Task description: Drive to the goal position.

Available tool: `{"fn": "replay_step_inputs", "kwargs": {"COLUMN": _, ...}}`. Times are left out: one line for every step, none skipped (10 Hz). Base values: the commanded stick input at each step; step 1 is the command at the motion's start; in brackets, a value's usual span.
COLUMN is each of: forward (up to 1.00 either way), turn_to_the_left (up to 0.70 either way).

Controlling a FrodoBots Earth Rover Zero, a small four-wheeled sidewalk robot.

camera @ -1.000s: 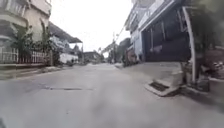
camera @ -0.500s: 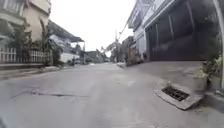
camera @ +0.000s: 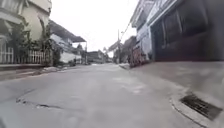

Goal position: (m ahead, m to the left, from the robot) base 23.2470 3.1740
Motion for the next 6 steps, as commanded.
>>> {"fn": "replay_step_inputs", "kwargs": {"forward": 1.00, "turn_to_the_left": -0.39}}
{"fn": "replay_step_inputs", "kwargs": {"forward": 1.00, "turn_to_the_left": -0.36}}
{"fn": "replay_step_inputs", "kwargs": {"forward": 1.00, "turn_to_the_left": -0.10}}
{"fn": "replay_step_inputs", "kwargs": {"forward": 1.00, "turn_to_the_left": 0.00}}
{"fn": "replay_step_inputs", "kwargs": {"forward": 1.00, "turn_to_the_left": 0.00}}
{"fn": "replay_step_inputs", "kwargs": {"forward": 1.00, "turn_to_the_left": 0.00}}
